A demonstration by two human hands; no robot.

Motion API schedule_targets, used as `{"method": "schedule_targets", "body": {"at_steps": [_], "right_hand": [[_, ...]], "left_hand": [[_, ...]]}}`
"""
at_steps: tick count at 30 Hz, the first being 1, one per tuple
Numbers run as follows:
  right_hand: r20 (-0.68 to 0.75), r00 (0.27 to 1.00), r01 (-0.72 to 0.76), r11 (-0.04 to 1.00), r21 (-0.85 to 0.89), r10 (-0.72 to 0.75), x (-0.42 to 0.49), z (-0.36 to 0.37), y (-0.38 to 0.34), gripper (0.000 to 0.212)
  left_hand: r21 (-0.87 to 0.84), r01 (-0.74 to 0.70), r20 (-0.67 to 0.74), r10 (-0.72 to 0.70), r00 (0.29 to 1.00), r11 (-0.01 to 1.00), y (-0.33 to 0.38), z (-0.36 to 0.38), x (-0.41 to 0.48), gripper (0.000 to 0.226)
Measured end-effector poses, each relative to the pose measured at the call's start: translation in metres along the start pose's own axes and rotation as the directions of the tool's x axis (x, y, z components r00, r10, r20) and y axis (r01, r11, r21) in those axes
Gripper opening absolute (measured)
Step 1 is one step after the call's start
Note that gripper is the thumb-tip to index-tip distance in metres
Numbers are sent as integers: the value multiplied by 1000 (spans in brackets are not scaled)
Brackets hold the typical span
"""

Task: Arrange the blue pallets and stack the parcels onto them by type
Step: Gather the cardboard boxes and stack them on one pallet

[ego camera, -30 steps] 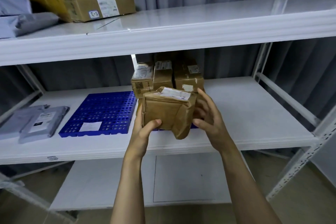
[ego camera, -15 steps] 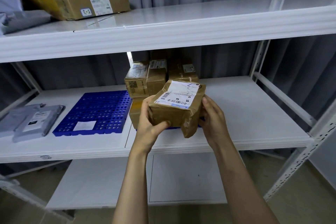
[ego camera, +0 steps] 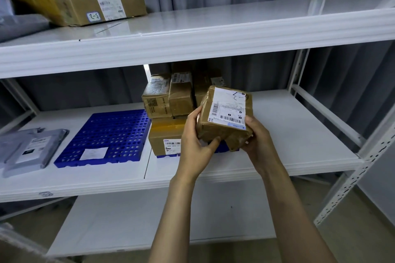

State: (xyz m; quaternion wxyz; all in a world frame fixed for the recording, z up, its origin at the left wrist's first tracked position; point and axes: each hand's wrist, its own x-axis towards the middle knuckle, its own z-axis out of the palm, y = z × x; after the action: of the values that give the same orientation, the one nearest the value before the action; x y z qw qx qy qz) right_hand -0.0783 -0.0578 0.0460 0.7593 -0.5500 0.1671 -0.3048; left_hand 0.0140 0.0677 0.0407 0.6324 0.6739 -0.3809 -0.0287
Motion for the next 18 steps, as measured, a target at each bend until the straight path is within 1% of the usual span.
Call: {"method": "schedule_targets", "body": {"at_steps": [3,6,9,11,13,16,18], "right_hand": [[23,998,51,998,-23,-50,-1,-7,-2,78],[16,996,91,995,-49,-90,-1,-12,-3,82],[-52,992,114,992,-50,-116,-1,-18,-3,74],[-83,990,110,990,-87,-117,-1,-21,-3,69],[-78,989,112,986,-123,-122,-1,-24,-4,66],[-71,988,130,984,-122,-139,0,-22,-6,56],[-98,982,150,979,-138,-164,3,-18,-8,54]], "left_hand": [[62,-15,-16,17,1000,998,-2,4,3,76],[102,-14,-12,16,1000,995,-1,10,4,75],[135,-27,13,25,1000,990,1,17,5,75],[149,-38,11,37,999,988,2,22,4,75],[155,-41,-16,44,999,987,2,27,3,75],[173,-9,-61,20,998,985,0,32,3,74],[174,13,-94,3,996,985,-3,32,5,69]]}}
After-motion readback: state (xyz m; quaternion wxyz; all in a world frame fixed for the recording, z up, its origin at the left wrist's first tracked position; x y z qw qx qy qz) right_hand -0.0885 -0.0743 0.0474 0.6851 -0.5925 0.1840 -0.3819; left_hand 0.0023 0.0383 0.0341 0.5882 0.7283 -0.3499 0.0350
